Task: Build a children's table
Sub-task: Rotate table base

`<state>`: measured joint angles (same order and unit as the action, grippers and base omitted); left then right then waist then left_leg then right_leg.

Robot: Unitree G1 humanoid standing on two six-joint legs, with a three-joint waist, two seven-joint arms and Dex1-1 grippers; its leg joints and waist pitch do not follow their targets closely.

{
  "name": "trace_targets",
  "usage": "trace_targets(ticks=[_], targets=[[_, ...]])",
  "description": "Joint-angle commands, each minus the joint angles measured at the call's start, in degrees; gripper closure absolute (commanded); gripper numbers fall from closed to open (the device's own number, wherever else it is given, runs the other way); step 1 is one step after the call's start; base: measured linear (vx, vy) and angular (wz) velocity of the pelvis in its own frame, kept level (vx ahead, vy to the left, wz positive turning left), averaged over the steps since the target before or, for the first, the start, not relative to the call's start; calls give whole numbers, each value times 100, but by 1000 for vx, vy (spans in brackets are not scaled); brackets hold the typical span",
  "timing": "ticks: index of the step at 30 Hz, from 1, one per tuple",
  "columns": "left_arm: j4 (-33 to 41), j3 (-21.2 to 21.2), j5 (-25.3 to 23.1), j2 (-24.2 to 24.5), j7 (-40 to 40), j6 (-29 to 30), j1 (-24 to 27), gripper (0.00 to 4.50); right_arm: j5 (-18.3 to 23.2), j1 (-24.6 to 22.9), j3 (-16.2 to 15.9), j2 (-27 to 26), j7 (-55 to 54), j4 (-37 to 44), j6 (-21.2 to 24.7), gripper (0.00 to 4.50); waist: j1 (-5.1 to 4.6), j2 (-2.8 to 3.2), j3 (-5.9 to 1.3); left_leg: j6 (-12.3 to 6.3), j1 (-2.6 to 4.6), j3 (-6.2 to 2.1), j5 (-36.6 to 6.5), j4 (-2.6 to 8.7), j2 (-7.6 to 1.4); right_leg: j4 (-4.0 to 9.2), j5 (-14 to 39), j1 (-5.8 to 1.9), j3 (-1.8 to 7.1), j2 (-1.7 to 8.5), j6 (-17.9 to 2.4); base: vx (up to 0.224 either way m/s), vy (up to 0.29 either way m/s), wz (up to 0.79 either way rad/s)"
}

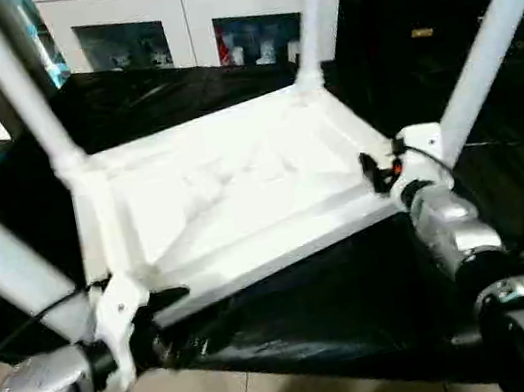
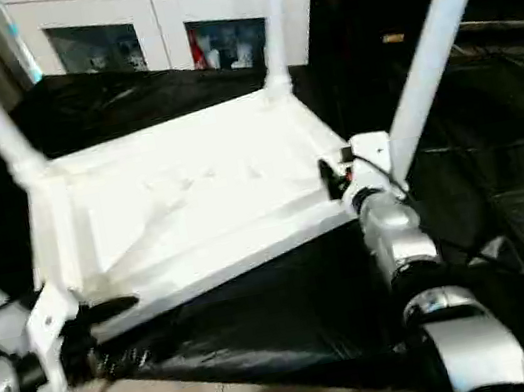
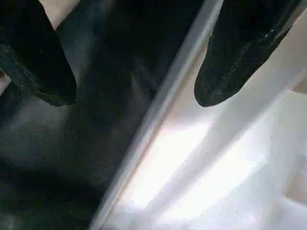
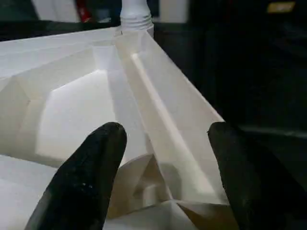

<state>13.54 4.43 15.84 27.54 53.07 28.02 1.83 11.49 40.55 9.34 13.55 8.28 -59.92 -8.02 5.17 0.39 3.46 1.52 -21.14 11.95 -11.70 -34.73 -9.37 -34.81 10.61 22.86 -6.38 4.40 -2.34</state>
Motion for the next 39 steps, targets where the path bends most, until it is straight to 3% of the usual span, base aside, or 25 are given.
trace_targets(ticks=[1,2,3,4,5,6,12,14,19,24,25,26,27,29,30,34,36,37,38,39], targets=[[-95,639,13,129,-275,38,-48,3,95,2,579,619,-493,-115,-190,132,-47,119,-391,12,136,-211,-1050,435,-438,323,571,-264,432,479,-1252,0,0,0],[-85,595,122,70,-231,54,-101,3,100,-6,561,587,-490,-121,-218,132,-62,113,-387,7,102,-217,-1072,434,-426,316,545,-286,430,480,-1252,0,0,0],[-77,521,290,-27,-135,136,-163,3,101,-35,535,521,-492,-97,-231,132,-59,105,-392,-5,97,-220,-1071,430,-422,314,552,-294,430,488,-1249,0,0,0],[-96,435,450,-92,-46,197,-215,3,101,-55,503,454,-488,-94,-262,132,-69,141,-396,-22,89,-228,-1054,421,-413,310,555,-301,430,493,-1256,0,0,0],[-116,379,551,-130,9,232,-247,3,100,-67,481,411,-486,-93,-283,132,-82,112,-396,-42,99,-216,-1051,415,-407,324,588,-293,426,485,-1259,0,0,0],[-157,195,796,-120,210,415,-257,3,71,-88,416,325,-490,-115,-358,132,-80,118,-403,-58,101,-218,-1044,409,-402,327,591,-296,424,482,-1261,0,0,0],[-334,-221,596,277,610,460,-127,3,40,-83,401,198,-496,-136,-402,132,-105,132,-372,-172,107,-218,-1209,403,-388,404,1242,-276,417,471,-1112,0,0,0],[-374,-250,555,338,628,410,-112,3,36,-77,406,194,-492,-146,-407,132,-124,167,-370,-167,107,-224,-1202,405,-395,410,1357,-268,415,471,-1078,0,0,0],[-330,-170,629,819,807,618,148,3,-27,-139,316,121,-302,-68,-440,132,-171,158,-387,-204,98,-223,-1110,401,-400,361,1090,-266,414,459,-1179,0,0,0],[-100,100,792,1335,1017,934,570,3,-55,-301,229,24,55,188,-552,132,-196,172,-366,-282,89,-229,-1094,408,-413,377,1218,-265,417,468,-1202,0,0,0],[-90,243,825,1519,1102,979,708,3,-47,-400,165,-32,226,353,-572,132,-192,163,-374,-284,104,-229,-1093,403,-415,366,1198,-257,421,467,-1221,0,0,0],[-106,505,910,1789,1226,1072,903,3,-20,-605,41,-136,498,683,-580,132,-211,122,-349,-330,72,-225,-1123,414,-412,378,1266,-261,426,473,-1202,0,0,0],[-114,612,946,1895,1275,1110,980,3,-8,-689,-10,-178,607,818,-581,132,-201,140,-336,-345,69,-236,-1179,420,-414,385,1363,-262,430,483,-1168,0,0,0],[-144,779,997,2035,1345,1150,1089,3,2,-829,-92,-241,742,1031,-589,132,-232,149,-328,-318,114,-241,-1289,438,-431,419,1610,-221,432,457,-1098,0,0,0],[-207,1080,1041,2318,1541,1203,1351,3,4,-1145,-271,-336,959,1460,-580,132,-232,145,-320,-293,123,-244,-1345,447,-429,431,1685,-220,434,451,-1104,0,0,0],[-397,1537,1033,2608,1855,1074,1691,3,-25,-1673,-544,-411,1227,2069,-607,132,-222,141,-288,-192,152,-262,-1627,491,-449,476,2021,-186,463,463,-985,0,0,0],[-631,1775,973,2594,1810,675,1637,3,-29,-1928,-528,-440,1153,2308,-640,132,-194,174,-278,-117,182,-273,-1786,518,-451,507,2118,-161,481,455,-898,0,0,0],[-888,2000,957,2422,1552,130,1348,3,-2,-2145,-385,-486,933,2566,-612,132,-183,170,-266,-85,201,-269,-1864,522,-449,528,2164,-138,488,452,-871,0,0,0],[-949,2157,1134,2294,1454,64,1117,3,-6,-2310,-256,-524,692,2763,-643,132,-164,80,-278,-5,260,-243,-1948,515,-456,540,2135,-112,506,454,-870,0,0,0],[-966,2266,1275,2218,1414,84,977,3,-13,-2433,-172,-551,540,2924,-648,132,-132,113,-268,37,263,-252,-1953,517,-450,536,2163,-117,525,477,-861,0,0,0]])
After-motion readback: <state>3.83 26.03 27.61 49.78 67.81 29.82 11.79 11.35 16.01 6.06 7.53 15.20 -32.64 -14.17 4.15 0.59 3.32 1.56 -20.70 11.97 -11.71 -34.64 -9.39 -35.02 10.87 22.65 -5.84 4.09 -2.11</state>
